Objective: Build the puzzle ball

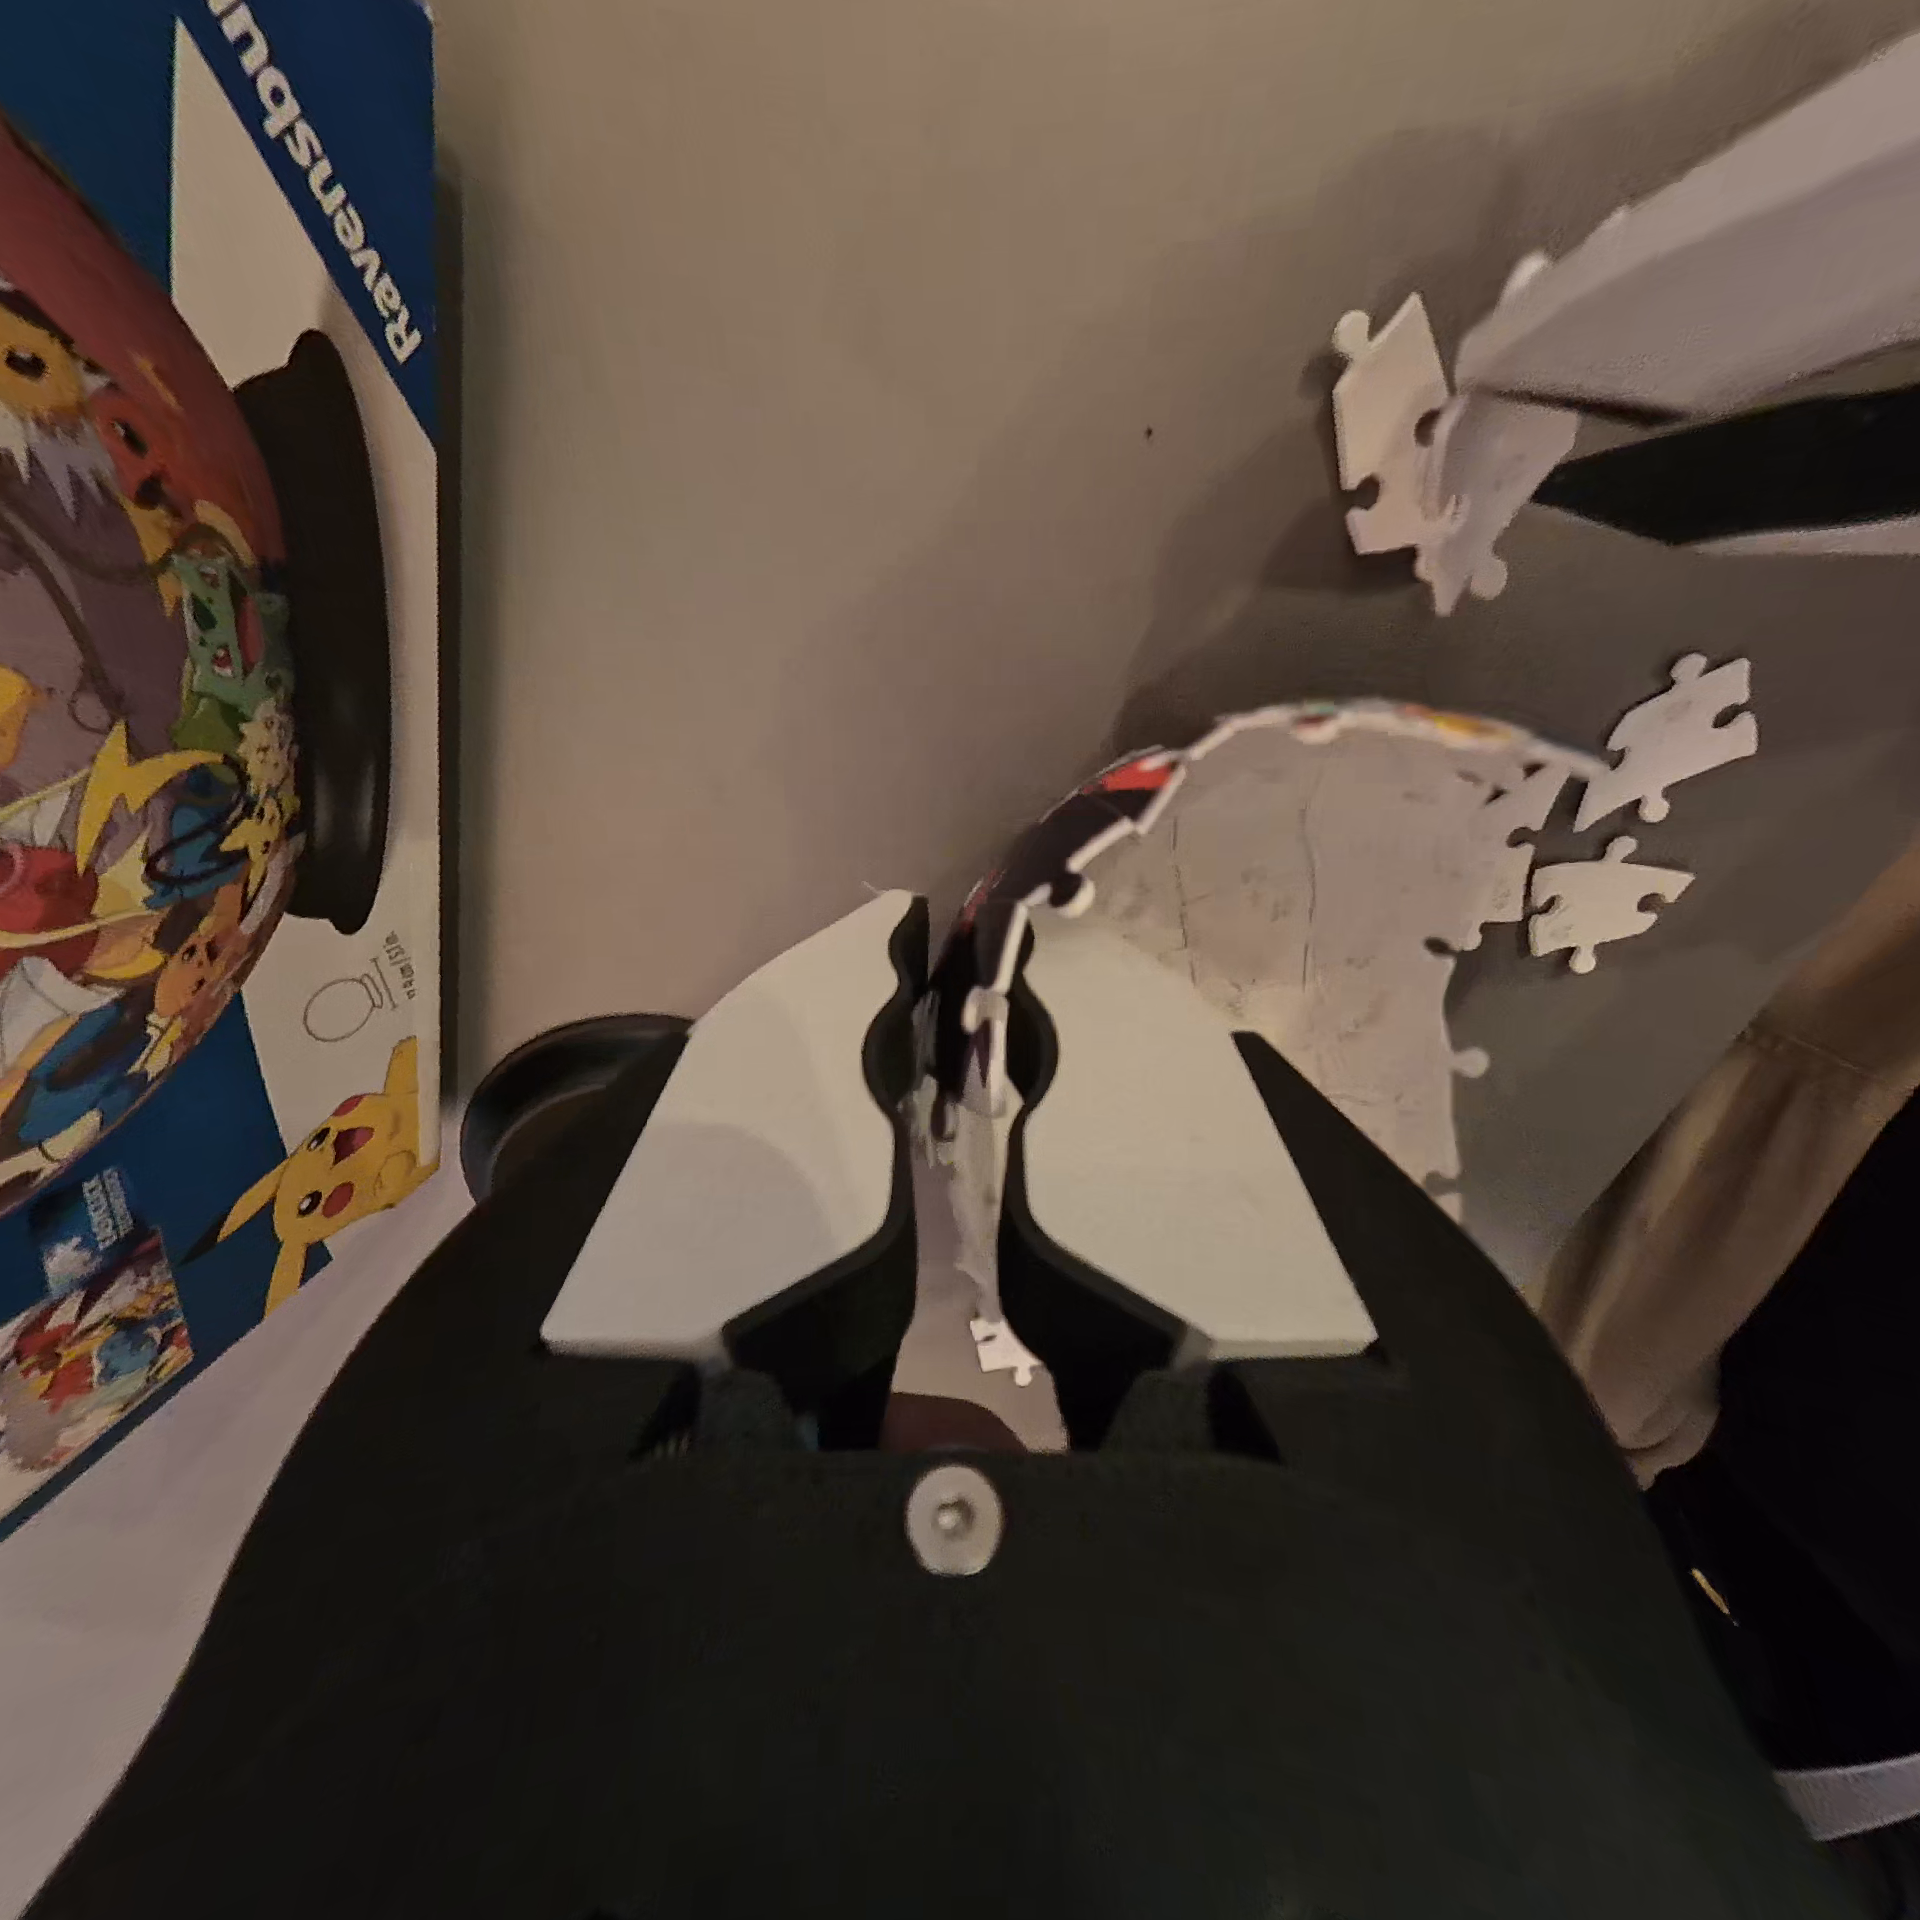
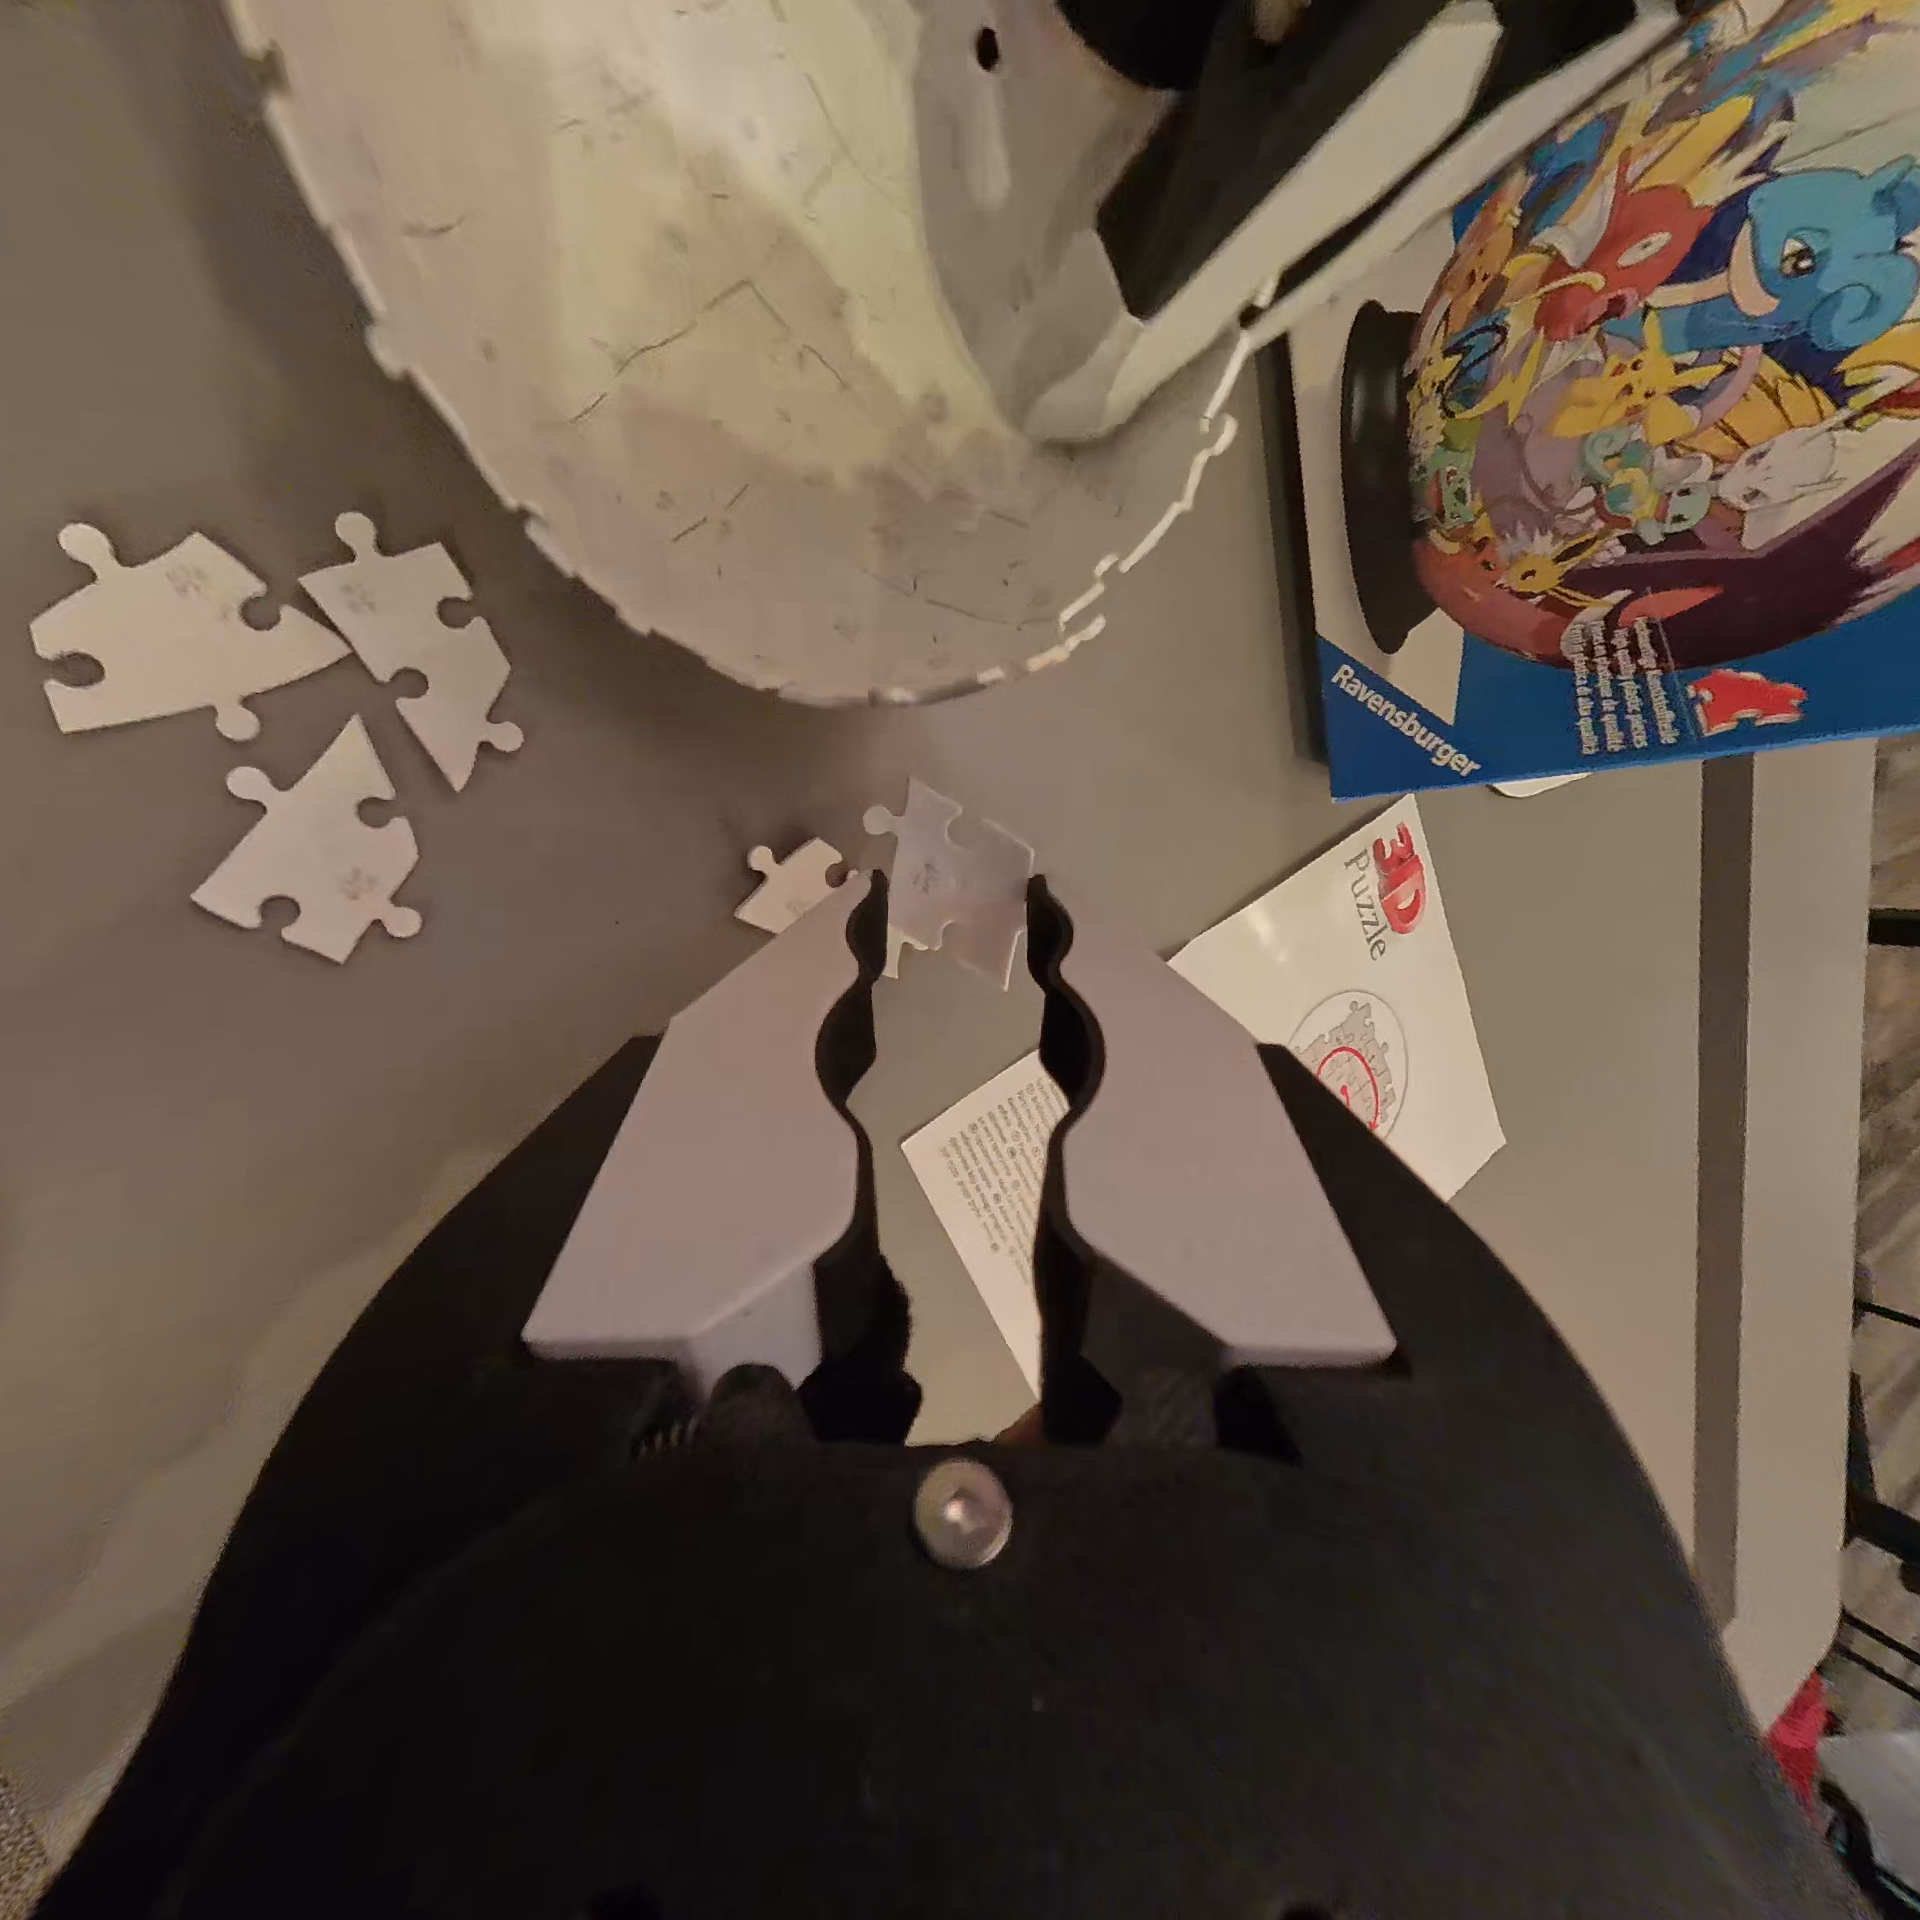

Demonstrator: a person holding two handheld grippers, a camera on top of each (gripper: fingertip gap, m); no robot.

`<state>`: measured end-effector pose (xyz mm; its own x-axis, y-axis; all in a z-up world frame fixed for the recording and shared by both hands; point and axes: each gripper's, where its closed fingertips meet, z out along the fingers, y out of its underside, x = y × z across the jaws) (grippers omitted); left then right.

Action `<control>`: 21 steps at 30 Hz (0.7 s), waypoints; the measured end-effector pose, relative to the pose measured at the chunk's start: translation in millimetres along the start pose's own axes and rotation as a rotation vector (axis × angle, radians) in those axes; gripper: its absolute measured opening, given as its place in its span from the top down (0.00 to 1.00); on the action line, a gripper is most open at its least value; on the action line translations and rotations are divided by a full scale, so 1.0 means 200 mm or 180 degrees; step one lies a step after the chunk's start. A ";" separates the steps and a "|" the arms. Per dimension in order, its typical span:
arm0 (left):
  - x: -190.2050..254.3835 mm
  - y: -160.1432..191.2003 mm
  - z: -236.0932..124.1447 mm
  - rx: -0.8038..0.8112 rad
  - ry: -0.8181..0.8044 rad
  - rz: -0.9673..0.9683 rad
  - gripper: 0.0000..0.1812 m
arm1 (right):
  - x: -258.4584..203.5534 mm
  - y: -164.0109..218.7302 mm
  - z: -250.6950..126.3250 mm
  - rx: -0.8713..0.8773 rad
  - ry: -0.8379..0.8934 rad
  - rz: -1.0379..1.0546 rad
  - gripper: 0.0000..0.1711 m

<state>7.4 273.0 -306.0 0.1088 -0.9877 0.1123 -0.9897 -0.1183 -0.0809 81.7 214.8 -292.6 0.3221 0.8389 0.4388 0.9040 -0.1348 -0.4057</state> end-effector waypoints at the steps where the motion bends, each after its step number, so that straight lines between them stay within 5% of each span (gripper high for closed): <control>1: 0.00 -0.01 0.00 0.0012 0.0003 0.0014 0.93 | -0.01 0.00 -0.01 0.0001 -0.0015 -0.0018 0.85; 21: 0.02 -0.05 0.03 0.0091 -0.0230 0.0050 0.92 | -0.16 -0.20 -0.17 0.0368 -0.0118 -0.0203 0.86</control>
<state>18.2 269.8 -311.6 0.1009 -0.9941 0.0390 -0.9884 -0.1046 -0.1103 44.2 176.3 -263.3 0.2524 0.8630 0.4377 0.8831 -0.0206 -0.4686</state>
